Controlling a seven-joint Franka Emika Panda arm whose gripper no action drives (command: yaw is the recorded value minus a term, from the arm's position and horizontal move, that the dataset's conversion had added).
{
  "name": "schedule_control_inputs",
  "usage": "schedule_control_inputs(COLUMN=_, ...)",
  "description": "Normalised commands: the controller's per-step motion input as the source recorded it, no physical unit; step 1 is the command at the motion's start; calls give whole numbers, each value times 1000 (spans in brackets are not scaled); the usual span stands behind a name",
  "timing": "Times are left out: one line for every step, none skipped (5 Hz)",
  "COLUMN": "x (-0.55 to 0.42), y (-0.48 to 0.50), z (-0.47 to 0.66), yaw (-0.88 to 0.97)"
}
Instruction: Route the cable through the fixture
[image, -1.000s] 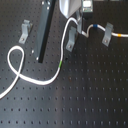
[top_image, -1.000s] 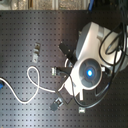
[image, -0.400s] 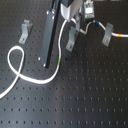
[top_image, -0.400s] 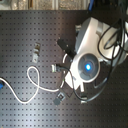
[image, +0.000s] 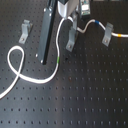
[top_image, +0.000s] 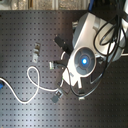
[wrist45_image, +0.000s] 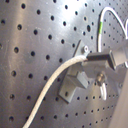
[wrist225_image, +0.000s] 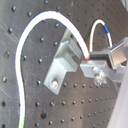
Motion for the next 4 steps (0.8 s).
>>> schedule_control_inputs(x=-117, y=-156, z=250, yaw=-34)
schedule_control_inputs(x=-20, y=16, z=0, yaw=0)
schedule_control_inputs(x=-76, y=-47, z=2, yaw=6)
schedule_control_inputs(x=-556, y=-256, z=17, yaw=0)
